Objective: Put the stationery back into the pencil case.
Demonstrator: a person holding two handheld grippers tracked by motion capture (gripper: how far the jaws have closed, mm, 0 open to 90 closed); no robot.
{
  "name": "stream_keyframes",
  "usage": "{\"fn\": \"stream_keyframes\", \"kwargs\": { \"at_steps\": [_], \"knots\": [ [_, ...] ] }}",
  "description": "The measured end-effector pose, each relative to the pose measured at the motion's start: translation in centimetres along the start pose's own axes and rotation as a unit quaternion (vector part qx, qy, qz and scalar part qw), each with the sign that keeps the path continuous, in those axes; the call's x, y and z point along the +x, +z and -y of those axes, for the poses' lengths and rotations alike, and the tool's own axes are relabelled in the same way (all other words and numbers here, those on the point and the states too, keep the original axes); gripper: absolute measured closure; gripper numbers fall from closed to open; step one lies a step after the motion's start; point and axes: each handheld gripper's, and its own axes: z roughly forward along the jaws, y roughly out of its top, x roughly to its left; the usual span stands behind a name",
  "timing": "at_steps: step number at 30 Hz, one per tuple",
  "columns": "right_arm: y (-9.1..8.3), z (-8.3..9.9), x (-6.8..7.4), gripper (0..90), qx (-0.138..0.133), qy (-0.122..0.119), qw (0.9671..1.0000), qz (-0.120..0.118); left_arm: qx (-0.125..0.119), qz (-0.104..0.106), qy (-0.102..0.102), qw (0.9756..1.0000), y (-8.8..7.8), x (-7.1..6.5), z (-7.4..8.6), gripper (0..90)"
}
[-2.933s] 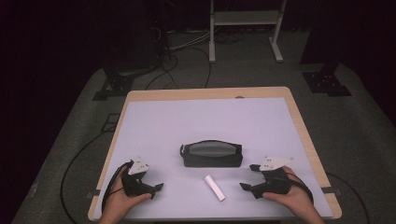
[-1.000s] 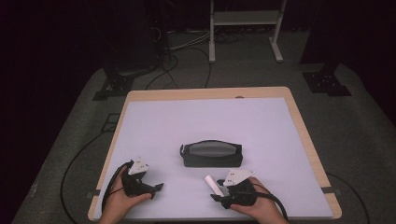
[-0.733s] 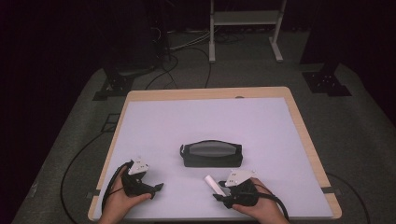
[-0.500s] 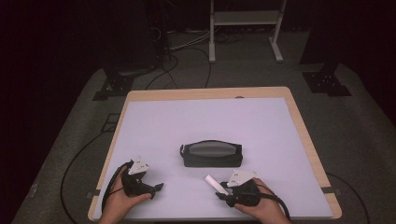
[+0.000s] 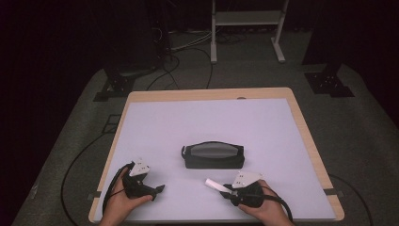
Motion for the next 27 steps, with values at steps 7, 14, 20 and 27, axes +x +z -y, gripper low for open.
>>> {"fn": "stream_keyframes", "kwargs": {
  "at_steps": [7,14,20,27],
  "knots": [
    [-0.1,0.0,-0.4,70.4,-0.002,0.017,0.9997,-0.015,0.001,0.000,0.000,1.0000,0.0,0.0,0.0,0.0],
    [-0.4,-0.1,-0.6,70.4,-0.006,0.020,0.9996,-0.020,0.001,0.000,0.000,1.0000,0.0,0.0,0.0,0.0],
    [-1.1,-0.5,-0.8,70.4,-0.015,0.024,0.9992,-0.029,0.001,0.000,0.000,1.0000,0.0,0.0,0.0,0.0],
    [-1.8,-0.9,-0.8,70.4,-0.024,0.019,0.9989,-0.036,0.001,0.001,0.000,1.0000,0.0,0.0,0.0,0.0]
  ]
}}
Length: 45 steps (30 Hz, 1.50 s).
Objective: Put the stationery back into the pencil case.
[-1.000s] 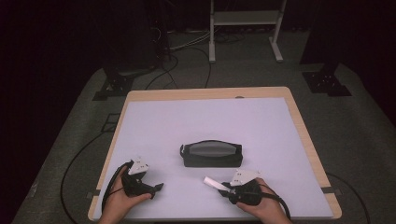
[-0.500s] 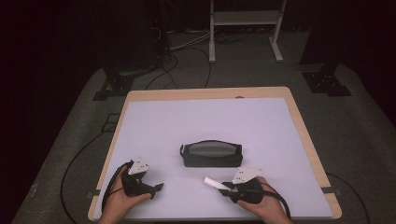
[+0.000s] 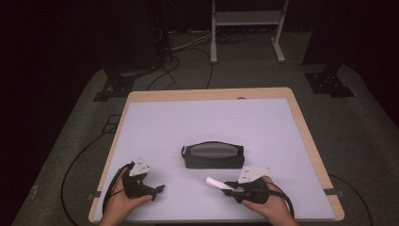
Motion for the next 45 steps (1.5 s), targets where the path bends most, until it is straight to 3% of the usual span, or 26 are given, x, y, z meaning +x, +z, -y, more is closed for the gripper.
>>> {"fn": "stream_keyframes", "kwargs": {
  "at_steps": [25,45],
  "knots": [
    [-3.1,-1.9,-1.3,70.4,-0.026,-0.017,0.9994,-0.014,-0.001,0.000,0.000,1.0000,0.0,0.0,0.0,0.0],
    [-4.2,-5.5,-4.0,70.5,-0.033,-0.032,0.9988,-0.016,0.000,0.000,0.000,1.0000,0.0,0.0,0.0,0.0]
  ]
}}
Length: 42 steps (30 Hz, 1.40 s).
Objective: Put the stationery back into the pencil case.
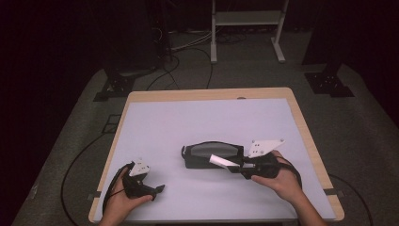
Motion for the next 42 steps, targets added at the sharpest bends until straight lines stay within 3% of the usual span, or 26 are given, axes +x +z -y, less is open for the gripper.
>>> {"fn": "stream_keyframes", "kwargs": {
  "at_steps": [16,26,42],
  "knots": [
    [1.6,-1.8,-2.8,70.5,0.008,-0.007,0.9999,0.000,0.001,0.000,0.000,1.0000,0.0,0.0,0.0,0.0],
    [3.2,-2.7,-4.3,70.5,0.030,-0.013,0.9994,-0.009,-0.001,0.000,-0.002,1.0000,0.0,0.0,0.0,0.0],
    [5.4,-3.0,-5.3,70.5,0.056,-0.014,0.9981,-0.018,0.000,0.000,0.000,1.0000,0.0,0.0,0.0,0.0]
  ]
}}
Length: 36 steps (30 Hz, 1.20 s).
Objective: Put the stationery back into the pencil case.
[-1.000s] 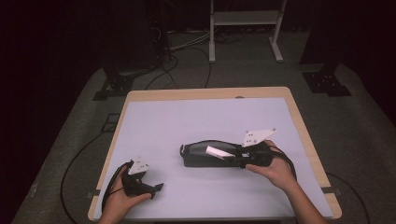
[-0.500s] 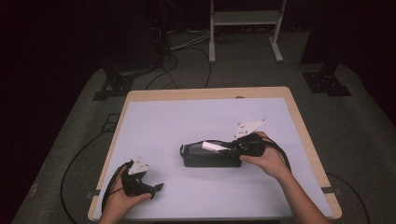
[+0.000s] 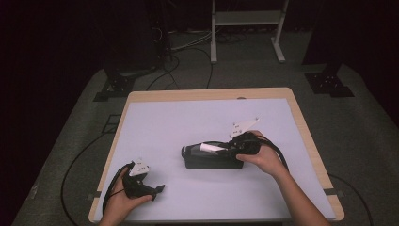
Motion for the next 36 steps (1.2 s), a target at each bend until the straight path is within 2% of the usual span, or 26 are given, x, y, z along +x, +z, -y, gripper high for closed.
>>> {"fn": "stream_keyframes", "kwargs": {
  "at_steps": [8,19,27,31,36],
  "knots": [
    [0.6,0.0,-0.3,70.4,0.003,-0.001,1.0000,0.002,0.000,0.000,0.000,1.0000,0.0,0.0,0.0,0.0],
    [0.7,-0.2,-0.3,69.7,-0.011,-0.003,0.9999,0.002,0.000,0.000,0.000,1.0000,0.0,0.0,0.0,0.0],
    [-0.3,-0.1,-0.4,68.4,-0.022,0.000,0.9997,0.010,0.000,0.000,0.000,1.0000,0.0,0.0,0.0,0.0],
    [-1.3,0.0,-0.4,65.1,-0.032,0.006,0.9993,0.018,0.000,0.000,-0.002,1.0000,0.0,0.0,0.0,0.0],
    [-2.2,0.5,-0.3,58.4,-0.029,0.019,0.9990,0.029,0.000,0.001,-0.001,1.0000,0.0,0.0,0.0,0.0]
  ]
}}
